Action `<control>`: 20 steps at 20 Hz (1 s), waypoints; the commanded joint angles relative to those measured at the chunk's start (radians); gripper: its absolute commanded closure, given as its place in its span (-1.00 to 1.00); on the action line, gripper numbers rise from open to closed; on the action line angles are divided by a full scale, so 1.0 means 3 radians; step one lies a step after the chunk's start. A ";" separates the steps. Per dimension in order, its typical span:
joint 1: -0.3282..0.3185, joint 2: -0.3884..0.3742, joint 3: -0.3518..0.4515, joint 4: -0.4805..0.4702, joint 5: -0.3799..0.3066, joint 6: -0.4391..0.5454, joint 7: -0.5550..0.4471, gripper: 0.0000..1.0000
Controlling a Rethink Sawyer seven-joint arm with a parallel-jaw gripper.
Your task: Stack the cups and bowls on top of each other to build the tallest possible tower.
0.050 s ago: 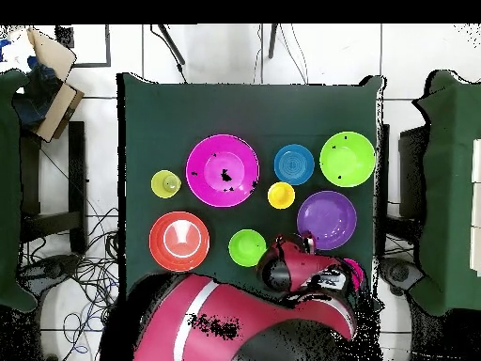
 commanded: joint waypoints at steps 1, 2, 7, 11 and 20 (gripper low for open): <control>-0.0034 -0.0203 0.0510 0.0060 0.0122 0.0699 0.0383 1.00; -0.0037 -0.0263 0.0519 0.0087 0.0118 0.0761 0.0368 1.00; -0.0033 -0.0384 0.0543 0.0113 0.0119 0.0929 0.0355 1.00; -0.0035 -0.0484 0.0577 0.0119 0.0132 0.1075 0.0347 1.00; -0.0091 -0.0574 0.0707 0.0072 0.0129 0.1256 0.0328 1.00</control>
